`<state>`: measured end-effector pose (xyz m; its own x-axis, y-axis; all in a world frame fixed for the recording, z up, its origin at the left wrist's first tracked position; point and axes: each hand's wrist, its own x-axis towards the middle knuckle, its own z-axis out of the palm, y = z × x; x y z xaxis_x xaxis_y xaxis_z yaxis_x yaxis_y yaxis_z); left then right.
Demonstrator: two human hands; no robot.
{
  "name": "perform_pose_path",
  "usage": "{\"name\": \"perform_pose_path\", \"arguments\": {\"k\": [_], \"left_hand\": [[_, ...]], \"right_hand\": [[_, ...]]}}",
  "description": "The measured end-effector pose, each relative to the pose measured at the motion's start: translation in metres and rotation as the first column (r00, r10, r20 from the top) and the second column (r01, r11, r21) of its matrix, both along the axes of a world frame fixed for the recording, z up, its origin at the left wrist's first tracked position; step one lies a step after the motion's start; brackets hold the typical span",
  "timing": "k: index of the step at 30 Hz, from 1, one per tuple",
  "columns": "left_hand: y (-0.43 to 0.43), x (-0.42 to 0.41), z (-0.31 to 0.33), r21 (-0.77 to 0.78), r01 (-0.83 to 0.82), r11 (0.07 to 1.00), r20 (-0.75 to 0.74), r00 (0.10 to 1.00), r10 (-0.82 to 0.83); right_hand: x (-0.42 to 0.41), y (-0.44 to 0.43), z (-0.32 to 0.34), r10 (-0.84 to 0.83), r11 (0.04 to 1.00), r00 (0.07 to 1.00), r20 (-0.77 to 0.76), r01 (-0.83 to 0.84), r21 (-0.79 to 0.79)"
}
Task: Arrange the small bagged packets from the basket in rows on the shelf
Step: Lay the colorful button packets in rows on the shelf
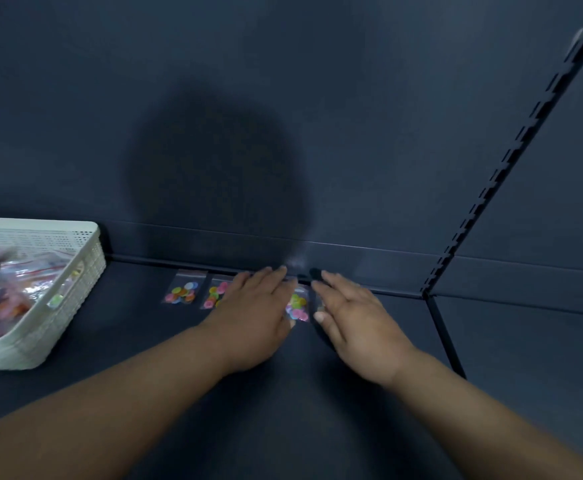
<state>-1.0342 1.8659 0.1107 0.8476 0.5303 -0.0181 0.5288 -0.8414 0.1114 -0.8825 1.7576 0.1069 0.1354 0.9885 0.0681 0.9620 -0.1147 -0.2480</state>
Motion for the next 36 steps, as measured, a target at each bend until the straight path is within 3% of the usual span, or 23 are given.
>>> {"name": "perform_pose_path", "arguments": {"k": [6,10,15,19,27,31,36], "left_hand": [[0.034,-0.053,0.054,0.158,-0.134,0.978,0.078,0.989,0.122],[0.061,-0.113,0.079,0.215,-0.256,0.942,0.116,0.965,0.236],[0.099,-0.197,0.092,0.218,-0.409,0.886,0.102,0.913,0.396],[0.13,-0.26,0.091,0.129,-0.5,0.857,0.033,0.866,0.5],[0.174,-0.334,0.078,-0.275,-0.511,0.815,-0.103,0.858,0.503],[0.193,-0.343,0.065,-0.301,-0.488,0.819,-0.188,0.873,0.451],[0.213,-0.348,0.054,-0.33,-0.435,0.838,-0.239,0.897,0.372]], "right_hand": [[-0.043,0.049,0.038,0.104,0.983,0.994,0.035,-0.108,0.147],[-0.093,0.088,0.06,0.21,0.962,0.974,0.09,-0.222,0.161],[-0.171,0.131,0.074,0.333,0.917,0.943,0.025,-0.33,0.222],[-0.229,0.167,0.073,0.387,0.902,0.922,-0.014,-0.375,0.212],[-0.297,0.22,0.061,0.356,0.932,0.933,-0.045,-0.358,-0.062],[-0.31,0.236,0.051,0.257,0.958,0.966,-0.018,-0.258,-0.123],[-0.326,0.251,0.046,0.184,0.974,0.972,-0.149,-0.2,-0.101]]}}
